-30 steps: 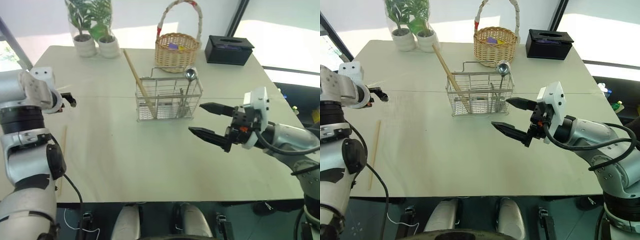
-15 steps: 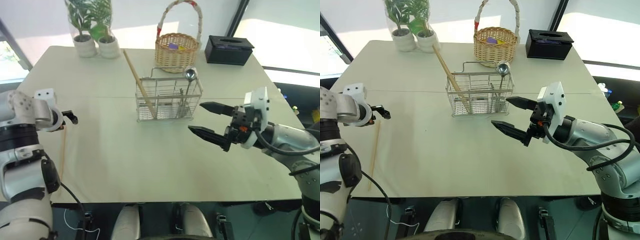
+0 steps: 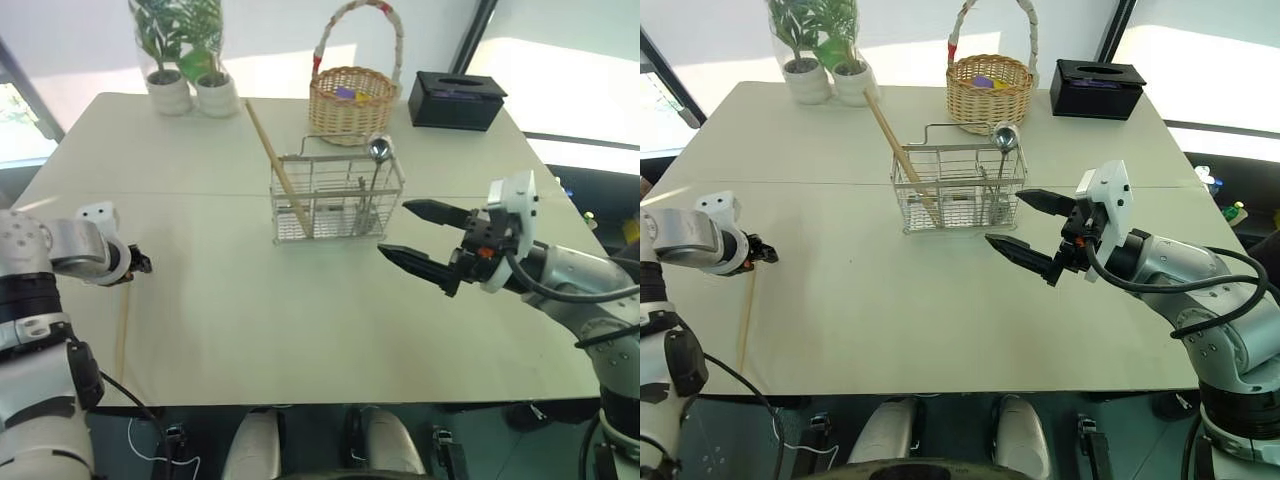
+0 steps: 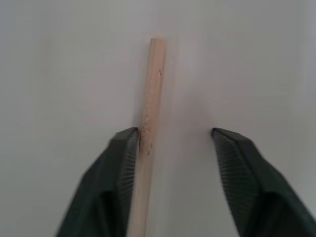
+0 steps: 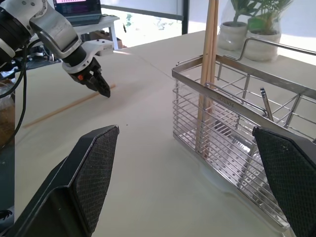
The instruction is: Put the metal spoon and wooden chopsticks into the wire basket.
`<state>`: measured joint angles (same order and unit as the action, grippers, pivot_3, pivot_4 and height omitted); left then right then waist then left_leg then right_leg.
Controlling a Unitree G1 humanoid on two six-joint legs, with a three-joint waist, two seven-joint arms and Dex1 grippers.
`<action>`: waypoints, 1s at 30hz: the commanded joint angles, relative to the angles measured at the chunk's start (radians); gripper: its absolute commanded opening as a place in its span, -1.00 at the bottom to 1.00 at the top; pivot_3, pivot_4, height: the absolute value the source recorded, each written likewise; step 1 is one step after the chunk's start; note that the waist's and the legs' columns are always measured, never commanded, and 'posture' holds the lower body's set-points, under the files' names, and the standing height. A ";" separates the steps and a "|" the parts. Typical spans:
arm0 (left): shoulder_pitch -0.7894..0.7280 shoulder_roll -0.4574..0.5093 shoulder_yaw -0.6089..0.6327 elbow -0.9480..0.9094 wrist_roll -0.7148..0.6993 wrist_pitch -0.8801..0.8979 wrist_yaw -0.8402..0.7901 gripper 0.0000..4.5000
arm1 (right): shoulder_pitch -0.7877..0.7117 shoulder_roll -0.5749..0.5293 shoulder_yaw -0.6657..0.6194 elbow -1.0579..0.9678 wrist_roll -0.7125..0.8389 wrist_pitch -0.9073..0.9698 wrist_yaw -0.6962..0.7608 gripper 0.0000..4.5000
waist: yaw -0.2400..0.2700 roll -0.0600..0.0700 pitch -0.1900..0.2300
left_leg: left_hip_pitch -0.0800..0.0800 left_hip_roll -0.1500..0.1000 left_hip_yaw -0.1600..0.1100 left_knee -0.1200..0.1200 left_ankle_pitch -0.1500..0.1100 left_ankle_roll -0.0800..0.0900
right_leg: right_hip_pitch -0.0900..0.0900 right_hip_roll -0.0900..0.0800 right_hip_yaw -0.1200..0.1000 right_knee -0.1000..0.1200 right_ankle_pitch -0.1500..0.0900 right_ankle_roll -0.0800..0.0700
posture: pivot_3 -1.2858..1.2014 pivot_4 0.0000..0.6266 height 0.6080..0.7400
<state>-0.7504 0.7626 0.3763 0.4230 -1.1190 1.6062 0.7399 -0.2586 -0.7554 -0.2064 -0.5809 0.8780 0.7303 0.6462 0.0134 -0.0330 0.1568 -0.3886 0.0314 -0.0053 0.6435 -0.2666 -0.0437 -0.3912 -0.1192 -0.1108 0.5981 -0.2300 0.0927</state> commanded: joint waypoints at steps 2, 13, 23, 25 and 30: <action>-0.020 0.016 0.005 0.021 -0.068 0.008 0.077 -0.98 | 0.001 -0.004 -0.020 -0.025 0.016 -0.012 0.016 1.00 | 0.000 0.000 0.000 | 0.000 0.000 0.000 0.000 0.000 0.000 | 0.000 0.000 0.000 0.000 0.000 0.000 | 0.03 -0.52 0.57; -0.087 -0.009 0.074 0.044 -0.061 0.006 0.127 -0.98 | 0.015 -0.018 -0.028 -0.021 0.012 -0.018 0.042 1.00 | 0.001 0.000 0.000 | 0.000 0.000 0.000 0.000 0.000 0.000 | 0.000 0.000 0.000 0.000 0.000 0.000 | 0.03 -0.52 0.57; -0.308 -0.074 -0.072 0.031 0.275 -0.531 -0.457 -0.98 | 0.007 -0.076 -0.043 -0.011 0.015 -0.013 0.102 1.00 | 0.022 -0.001 0.000 | -0.001 -0.001 0.002 0.000 0.001 -0.001 | 0.000 0.000 0.000 -0.002 0.000 0.000 | 0.03 -0.52 0.57; -0.357 -0.095 -0.108 0.045 0.343 -0.672 -0.597 -0.98 | 0.002 -0.087 -0.048 -0.010 0.014 -0.010 0.107 1.00 | 0.025 -0.001 0.000 | -0.001 -0.001 0.002 0.000 0.000 -0.001 | 0.000 0.000 0.000 -0.002 0.000 0.000 | 0.03 -0.52 0.57; -0.527 -0.110 -0.141 0.086 0.470 -1.014 -0.931 -0.98 | 0.005 -0.116 -0.069 -0.012 0.018 -0.003 0.111 1.00 | 0.027 -0.003 0.001 | -0.004 0.000 0.002 0.001 0.000 -0.001 | -0.001 0.000 0.000 -0.004 0.000 0.000 | 0.03 -0.52 0.57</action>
<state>-1.2112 0.6289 0.2303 0.5388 -0.6840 0.7057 -0.0964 -0.2439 -0.8565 -0.2345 -0.5827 0.8866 0.7333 0.7543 0.0406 -0.0362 0.1579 -0.3925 0.0309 -0.0028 0.6441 -0.2665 -0.0441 -0.3923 -0.1190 -0.1112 0.5934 -0.2299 0.0923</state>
